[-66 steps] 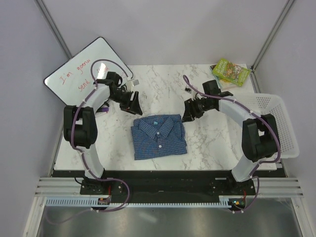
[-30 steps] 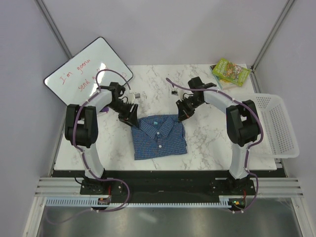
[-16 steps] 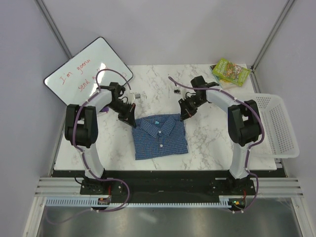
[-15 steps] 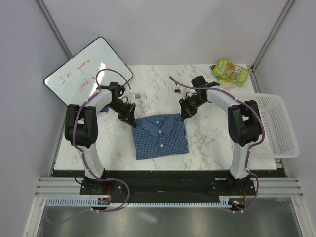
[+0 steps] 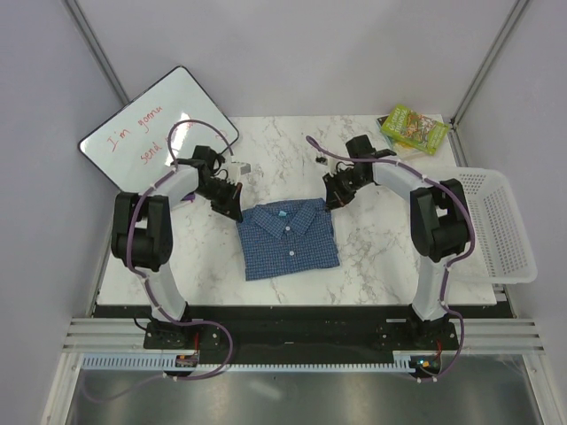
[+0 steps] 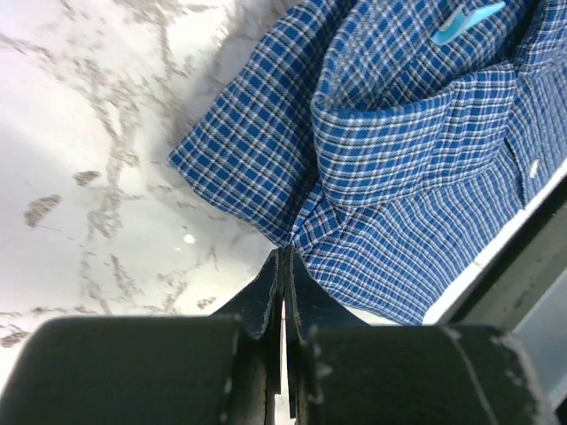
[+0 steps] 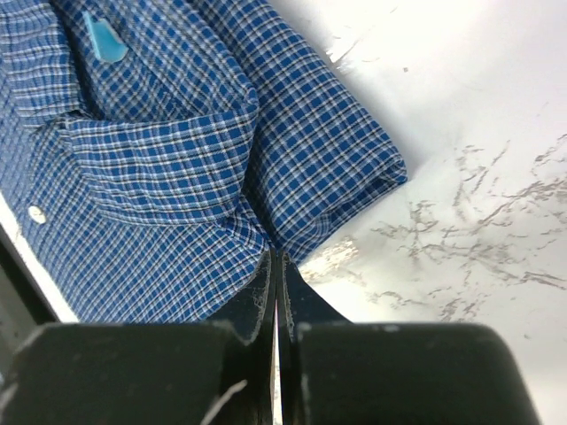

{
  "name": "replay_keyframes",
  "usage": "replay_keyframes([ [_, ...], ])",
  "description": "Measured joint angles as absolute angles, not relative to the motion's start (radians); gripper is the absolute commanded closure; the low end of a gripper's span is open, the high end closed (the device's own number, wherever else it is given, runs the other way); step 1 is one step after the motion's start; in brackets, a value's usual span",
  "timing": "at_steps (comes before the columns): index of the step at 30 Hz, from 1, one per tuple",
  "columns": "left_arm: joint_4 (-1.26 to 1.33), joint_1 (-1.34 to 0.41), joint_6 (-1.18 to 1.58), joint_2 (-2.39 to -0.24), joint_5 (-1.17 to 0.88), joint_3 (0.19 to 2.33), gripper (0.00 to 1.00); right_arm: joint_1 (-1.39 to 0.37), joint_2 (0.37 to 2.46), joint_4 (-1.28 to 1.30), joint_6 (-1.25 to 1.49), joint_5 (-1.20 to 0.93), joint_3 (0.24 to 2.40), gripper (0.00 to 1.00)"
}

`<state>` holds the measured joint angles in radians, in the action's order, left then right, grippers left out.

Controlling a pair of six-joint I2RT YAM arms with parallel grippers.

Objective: Fold and stack the long sleeve shirts
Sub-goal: Fold the shirt

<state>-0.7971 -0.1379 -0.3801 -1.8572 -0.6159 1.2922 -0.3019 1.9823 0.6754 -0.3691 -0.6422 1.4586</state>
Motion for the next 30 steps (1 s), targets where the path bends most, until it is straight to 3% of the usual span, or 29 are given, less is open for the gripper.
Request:
replay_keyframes([
  [5, -0.729, -0.137, -0.357, -1.903, -0.576, 1.299, 0.98, -0.298, 2.014, 0.614, -0.333, -0.622, 1.445, 1.0],
  [7, -0.708, -0.137, -0.343, -1.919, -0.566, 1.299, 0.77, -0.298, 2.021, 0.58, -0.305, -0.614, 1.425, 1.0],
  [8, -0.699, -0.137, -0.336, -1.921, -0.56, 1.299, 0.55, -0.298, 2.022, 0.571, -0.294, -0.61, 1.42, 0.93],
  [10, -0.696, -0.136, -0.333, -1.92, -0.551, 1.305, 0.4, -0.298, 2.027, 0.553, -0.266, -0.597, 1.411, 0.83],
  [11, -0.692, -0.133, -0.321, -1.916, -0.546, 1.31, 0.3, -0.297, 2.028, 0.55, -0.253, -0.591, 1.409, 0.66],
  [13, -0.685, -0.128, -0.32, -1.892, -0.538, 1.311, 0.14, -0.292, 2.028, 0.546, -0.224, -0.588, 1.409, 0.51],
  [14, -0.682, -0.126, -0.318, -1.868, -0.531, 1.31, 0.01, -0.289, 2.023, 0.545, -0.21, -0.587, 1.409, 0.42],
  [20, -0.654, -0.223, -0.393, -1.596, -0.432, 1.32, 0.01, -0.257, 1.876, 0.545, -0.12, -0.624, 1.384, 0.15],
  [25, -0.646, -0.496, -0.535, -1.501, -0.382, 1.322, 0.01, -0.203, 1.718, 0.545, -0.096, -0.643, 1.379, 0.05],
  [30, -0.705, -0.627, -0.604, -1.683, -0.368, 1.391, 0.01, -0.131, 1.657, 0.55, -0.093, -0.642, 1.348, 0.02],
])
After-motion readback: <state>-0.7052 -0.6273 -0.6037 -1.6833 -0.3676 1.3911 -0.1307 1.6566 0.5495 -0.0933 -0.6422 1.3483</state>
